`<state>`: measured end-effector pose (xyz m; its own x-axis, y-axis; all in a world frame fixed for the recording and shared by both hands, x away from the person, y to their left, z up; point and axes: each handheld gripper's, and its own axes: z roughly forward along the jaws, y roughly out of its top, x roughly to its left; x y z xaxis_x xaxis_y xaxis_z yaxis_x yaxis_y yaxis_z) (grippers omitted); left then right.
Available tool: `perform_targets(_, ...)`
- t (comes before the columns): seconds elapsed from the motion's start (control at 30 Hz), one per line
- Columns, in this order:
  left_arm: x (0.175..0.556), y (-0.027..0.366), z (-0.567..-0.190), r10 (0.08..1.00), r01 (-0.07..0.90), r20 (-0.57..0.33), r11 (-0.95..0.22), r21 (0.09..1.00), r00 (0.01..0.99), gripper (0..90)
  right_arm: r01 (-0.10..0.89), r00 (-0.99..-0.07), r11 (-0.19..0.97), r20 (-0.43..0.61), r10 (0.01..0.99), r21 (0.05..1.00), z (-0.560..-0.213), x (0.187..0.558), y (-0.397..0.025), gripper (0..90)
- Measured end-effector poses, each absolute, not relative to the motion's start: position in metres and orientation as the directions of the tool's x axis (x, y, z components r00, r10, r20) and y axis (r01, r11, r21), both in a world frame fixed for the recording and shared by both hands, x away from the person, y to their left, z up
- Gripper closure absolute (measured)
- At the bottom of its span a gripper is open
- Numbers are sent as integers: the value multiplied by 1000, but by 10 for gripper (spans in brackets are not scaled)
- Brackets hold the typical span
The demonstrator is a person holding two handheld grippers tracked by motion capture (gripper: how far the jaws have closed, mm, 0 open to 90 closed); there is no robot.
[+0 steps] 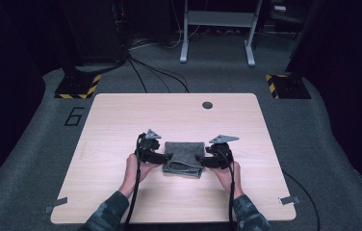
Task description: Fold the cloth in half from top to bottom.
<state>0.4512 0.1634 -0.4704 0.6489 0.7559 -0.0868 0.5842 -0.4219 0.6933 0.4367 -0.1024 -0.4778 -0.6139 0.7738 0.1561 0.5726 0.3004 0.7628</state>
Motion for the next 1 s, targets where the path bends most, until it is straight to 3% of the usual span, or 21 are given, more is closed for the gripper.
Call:
perform_targets(0.23, 441, 165, -498, 764, 596, -43, -466, 653, 644, 251, 555, -654, 420, 65, 753, 718, -501, 441, -85, 226)
perform_targets(0.33, 435, 165, -507, 763, 589, -14, -487, 645, 646, 244, 570, -664, 440, 75, 744, 694, -511, 441, -83, 196)
perform_targets(0.53, 432, 167, -510, 766, 580, -6, -482, 657, 643, 228, 555, -706, 487, 71, 705, 675, -517, 442, -84, 166)
perform_targets(0.77, 449, 172, -483, 792, 549, 20, -440, 711, 610, 196, 503, -693, 449, 34, 720, 738, -491, 445, -88, 149)
perform_targets(1.0, 475, 167, -501, 821, 627, 18, -451, 636, 571, 187, 499, -729, 509, 23, 684, 701, -500, 464, -63, 144)
